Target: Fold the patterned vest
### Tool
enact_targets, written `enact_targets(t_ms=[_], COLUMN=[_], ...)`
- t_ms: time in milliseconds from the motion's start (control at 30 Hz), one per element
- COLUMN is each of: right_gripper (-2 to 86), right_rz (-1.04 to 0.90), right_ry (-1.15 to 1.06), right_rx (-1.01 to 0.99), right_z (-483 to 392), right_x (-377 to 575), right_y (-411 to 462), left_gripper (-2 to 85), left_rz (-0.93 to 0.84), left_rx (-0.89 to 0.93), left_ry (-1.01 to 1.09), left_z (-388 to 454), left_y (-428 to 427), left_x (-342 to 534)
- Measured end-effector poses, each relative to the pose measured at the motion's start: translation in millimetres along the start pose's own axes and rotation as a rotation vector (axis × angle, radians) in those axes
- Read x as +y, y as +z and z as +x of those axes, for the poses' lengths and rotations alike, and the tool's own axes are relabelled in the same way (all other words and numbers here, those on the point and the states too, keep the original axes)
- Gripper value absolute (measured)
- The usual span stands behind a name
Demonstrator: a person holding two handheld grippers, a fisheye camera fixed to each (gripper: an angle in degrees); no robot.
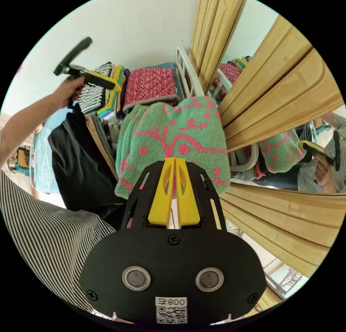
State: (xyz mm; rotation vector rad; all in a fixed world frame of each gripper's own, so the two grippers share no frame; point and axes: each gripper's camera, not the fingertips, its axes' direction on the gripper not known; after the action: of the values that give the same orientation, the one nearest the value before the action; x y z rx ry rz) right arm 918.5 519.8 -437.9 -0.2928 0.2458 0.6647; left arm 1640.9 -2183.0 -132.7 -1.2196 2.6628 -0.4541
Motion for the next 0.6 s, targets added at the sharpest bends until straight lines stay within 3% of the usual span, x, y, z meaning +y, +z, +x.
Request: enact_targets(t_ms=[200,400,600], right_gripper=[0.0,-0.1,-0.3], right_rz=[0.094,-0.095,-0.049], right_ry=[-0.024,-0.025,0.003], right_rx=[-0.197,-0.387,-0.46], right_z=[32,50,67], right_x=[-33,-53,-61], right_y=[14,113,146], left_gripper=[10.2,11.2,5.0], left_rz=[-0.205,-0.314,-0.465], left_rx=[-0.109,-0.272,-0.481], left_ry=[0.043,0.109,0.177], left_z=[37,92,144], left_y=[38,65,92], left_x=[-58,-80,-59])
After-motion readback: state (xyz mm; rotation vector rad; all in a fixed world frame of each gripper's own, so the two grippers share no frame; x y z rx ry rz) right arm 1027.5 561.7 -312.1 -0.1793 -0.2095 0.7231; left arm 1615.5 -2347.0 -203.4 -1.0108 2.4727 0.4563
